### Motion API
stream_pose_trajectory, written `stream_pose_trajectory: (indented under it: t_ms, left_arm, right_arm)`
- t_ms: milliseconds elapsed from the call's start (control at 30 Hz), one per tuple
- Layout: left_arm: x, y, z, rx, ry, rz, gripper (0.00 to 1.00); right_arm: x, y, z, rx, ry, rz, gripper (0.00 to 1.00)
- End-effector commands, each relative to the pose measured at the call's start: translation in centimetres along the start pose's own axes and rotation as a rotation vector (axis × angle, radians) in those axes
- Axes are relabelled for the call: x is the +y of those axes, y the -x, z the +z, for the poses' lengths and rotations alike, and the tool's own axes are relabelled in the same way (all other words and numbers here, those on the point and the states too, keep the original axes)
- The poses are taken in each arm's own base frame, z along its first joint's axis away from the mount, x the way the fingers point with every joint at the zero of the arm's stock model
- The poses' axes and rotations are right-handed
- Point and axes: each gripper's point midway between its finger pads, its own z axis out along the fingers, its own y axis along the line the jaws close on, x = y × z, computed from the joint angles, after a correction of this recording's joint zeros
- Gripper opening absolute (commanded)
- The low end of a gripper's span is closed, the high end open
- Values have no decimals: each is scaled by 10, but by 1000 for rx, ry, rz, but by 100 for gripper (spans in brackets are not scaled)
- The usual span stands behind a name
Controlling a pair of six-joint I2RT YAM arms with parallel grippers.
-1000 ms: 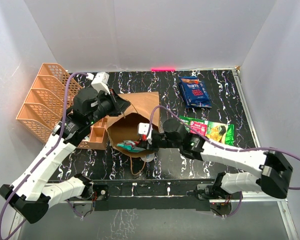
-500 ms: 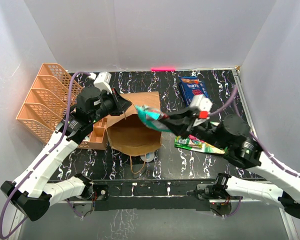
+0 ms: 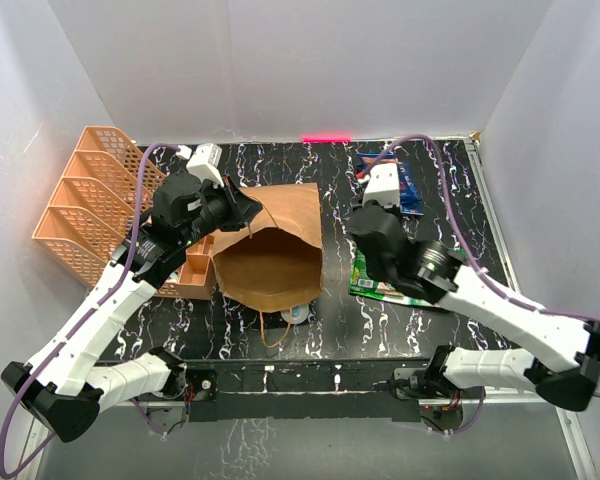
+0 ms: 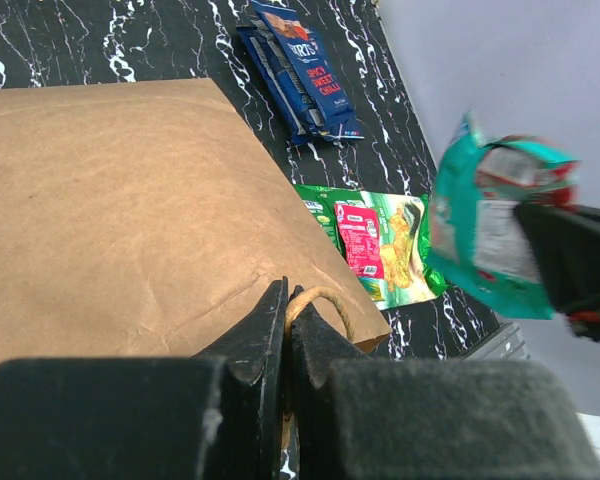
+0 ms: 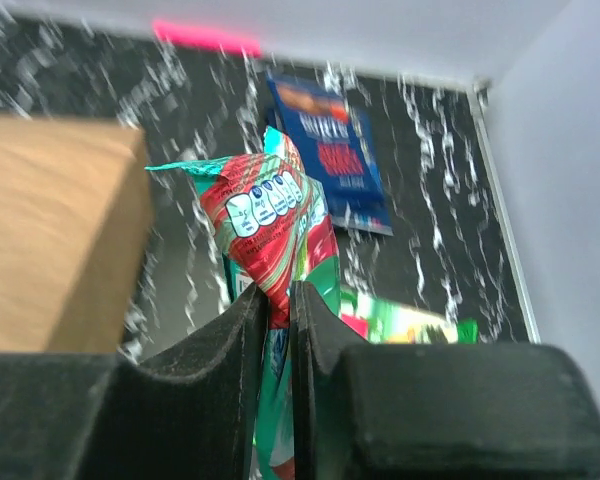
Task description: Take the snacks out of the paper bag
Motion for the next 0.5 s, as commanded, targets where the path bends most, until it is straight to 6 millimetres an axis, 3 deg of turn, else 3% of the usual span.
stream_pose_trajectory:
  t_ms: [0,100,167,467]
  left_arm:
    - [-2,9,-2,-31,-7,6,0]
    - [-4,6,1,-21,-21,1,0]
    - [-6,6,1,-18,-28,-1,0]
    - [-4,8,-5,-29,-17,4,0]
  right_arm:
    - [-37,-50,5,254,-182,-27,8]
    - [-49,-95,19,471,-239,-21,8]
    - [-57,-111,23,546,-280,-11,8]
    - [-60,-132,54,583,-339,73,8]
